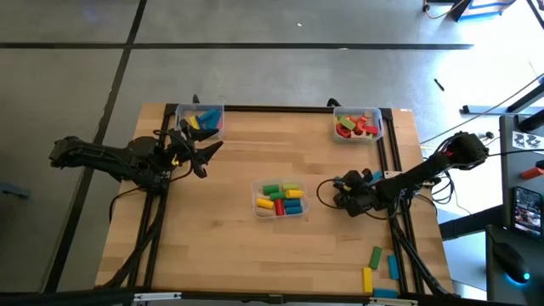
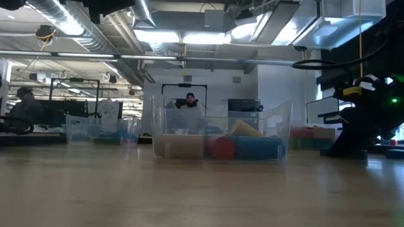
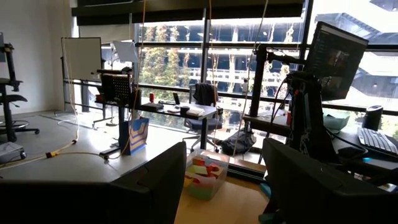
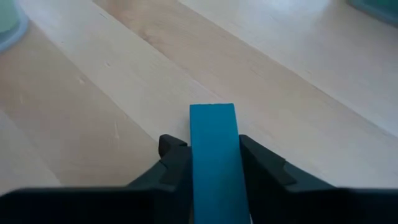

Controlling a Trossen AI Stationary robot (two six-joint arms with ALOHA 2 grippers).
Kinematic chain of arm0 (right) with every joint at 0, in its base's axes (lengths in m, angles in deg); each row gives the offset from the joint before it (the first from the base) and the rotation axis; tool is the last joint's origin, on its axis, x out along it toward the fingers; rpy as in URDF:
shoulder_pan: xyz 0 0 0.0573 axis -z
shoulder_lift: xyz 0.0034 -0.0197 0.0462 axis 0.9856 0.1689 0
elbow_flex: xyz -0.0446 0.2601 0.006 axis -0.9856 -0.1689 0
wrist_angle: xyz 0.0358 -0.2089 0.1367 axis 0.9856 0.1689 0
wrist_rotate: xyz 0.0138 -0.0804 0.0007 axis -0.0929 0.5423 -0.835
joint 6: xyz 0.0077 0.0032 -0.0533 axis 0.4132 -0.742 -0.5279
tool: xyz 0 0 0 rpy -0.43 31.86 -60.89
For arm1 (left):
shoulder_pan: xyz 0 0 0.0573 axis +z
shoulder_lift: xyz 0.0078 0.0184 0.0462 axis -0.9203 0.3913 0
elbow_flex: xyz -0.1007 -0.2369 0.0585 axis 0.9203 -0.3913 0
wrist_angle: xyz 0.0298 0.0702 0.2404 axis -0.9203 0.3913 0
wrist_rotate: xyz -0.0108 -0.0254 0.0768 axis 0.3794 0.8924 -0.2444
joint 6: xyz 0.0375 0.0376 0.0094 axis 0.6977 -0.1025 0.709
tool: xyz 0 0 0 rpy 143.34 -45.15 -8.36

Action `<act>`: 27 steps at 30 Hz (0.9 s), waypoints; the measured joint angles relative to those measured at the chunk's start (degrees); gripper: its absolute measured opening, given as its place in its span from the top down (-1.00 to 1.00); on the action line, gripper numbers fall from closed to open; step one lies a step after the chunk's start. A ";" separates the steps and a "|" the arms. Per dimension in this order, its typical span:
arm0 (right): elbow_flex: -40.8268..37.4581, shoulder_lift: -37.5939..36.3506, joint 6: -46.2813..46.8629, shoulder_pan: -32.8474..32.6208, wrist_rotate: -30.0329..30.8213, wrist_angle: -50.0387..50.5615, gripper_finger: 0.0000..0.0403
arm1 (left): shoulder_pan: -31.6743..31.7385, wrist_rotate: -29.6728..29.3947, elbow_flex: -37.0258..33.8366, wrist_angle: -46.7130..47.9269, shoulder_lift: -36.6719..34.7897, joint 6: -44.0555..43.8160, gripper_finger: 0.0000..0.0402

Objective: Sort blocks by size
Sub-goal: Put the blue rectangular block into the top left transparent bin

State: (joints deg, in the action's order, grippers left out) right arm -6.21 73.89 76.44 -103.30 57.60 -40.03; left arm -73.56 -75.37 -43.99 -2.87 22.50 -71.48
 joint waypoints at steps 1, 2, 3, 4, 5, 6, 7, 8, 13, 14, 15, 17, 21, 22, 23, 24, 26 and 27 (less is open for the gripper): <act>0.00 0.00 -0.18 0.00 0.03 -0.10 0.48 | 0.01 -0.01 0.00 0.00 0.00 0.02 -0.05; 0.00 0.00 -0.46 0.00 0.15 -0.29 0.50 | 0.01 -0.01 0.00 0.00 0.00 0.07 -0.05; 0.00 0.00 -0.78 0.00 0.21 -0.45 0.50 | 0.00 0.00 0.00 0.00 0.00 0.13 -0.05; 0.00 0.00 -1.02 0.00 0.23 -0.59 0.50 | 0.00 0.00 0.01 0.00 0.00 0.13 -0.05; 0.00 0.00 -1.11 0.02 0.27 -0.68 0.50 | 0.01 -0.01 0.01 0.00 0.00 0.13 -0.05; 0.00 0.00 -1.19 0.04 0.27 -0.74 0.50 | 0.01 0.00 0.02 0.00 0.00 0.13 -0.05; 0.02 0.00 -1.19 0.07 0.27 -0.76 0.48 | 0.00 0.00 0.02 0.00 0.00 0.15 -0.05; 0.02 0.00 -1.20 0.07 0.30 -0.79 0.47 | 0.00 0.00 0.02 0.00 0.00 0.15 -0.05; 2.35 0.08 -3.81 0.11 0.03 0.06 0.46 | 0.01 0.00 0.02 -0.01 0.00 0.22 -0.05; 3.10 0.13 -5.29 0.11 -0.42 0.09 0.48 | 0.01 0.00 0.02 0.00 0.00 0.24 -0.05; 3.82 0.13 -6.54 0.14 -1.00 0.04 0.48 | -0.01 0.00 0.02 -0.02 0.00 0.24 -0.05; 5.19 0.13 -8.68 0.22 -1.22 0.30 0.49 | 0.01 0.00 0.02 0.00 0.00 0.24 -0.05; 7.32 0.13 -10.30 0.22 -0.61 1.79 0.47 | 0.00 0.00 0.02 -0.02 0.00 0.23 -0.05; 7.77 0.13 -10.59 0.22 -0.46 1.76 0.47 | -0.01 0.00 0.02 -0.01 0.00 0.22 -0.05; 8.22 0.11 -10.93 0.22 -0.29 1.71 0.46 | -0.02 0.00 0.02 -0.02 0.00 0.23 -0.05; 8.66 0.10 -11.65 0.22 -0.20 1.67 0.46 | 0.00 0.00 0.02 -0.02 0.00 0.22 -0.05; 9.63 0.09 -12.73 0.22 0.68 1.70 0.46 | -0.01 0.00 0.04 -0.02 0.00 0.22 -0.05; 10.26 0.09 -13.44 0.22 1.22 1.69 0.46 | 0.01 0.00 0.04 -0.02 0.00 0.22 -0.05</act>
State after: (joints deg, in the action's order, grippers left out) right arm 4.06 73.98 63.00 -103.09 58.82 -38.34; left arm -73.56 -75.37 -43.95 -2.89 22.50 -71.27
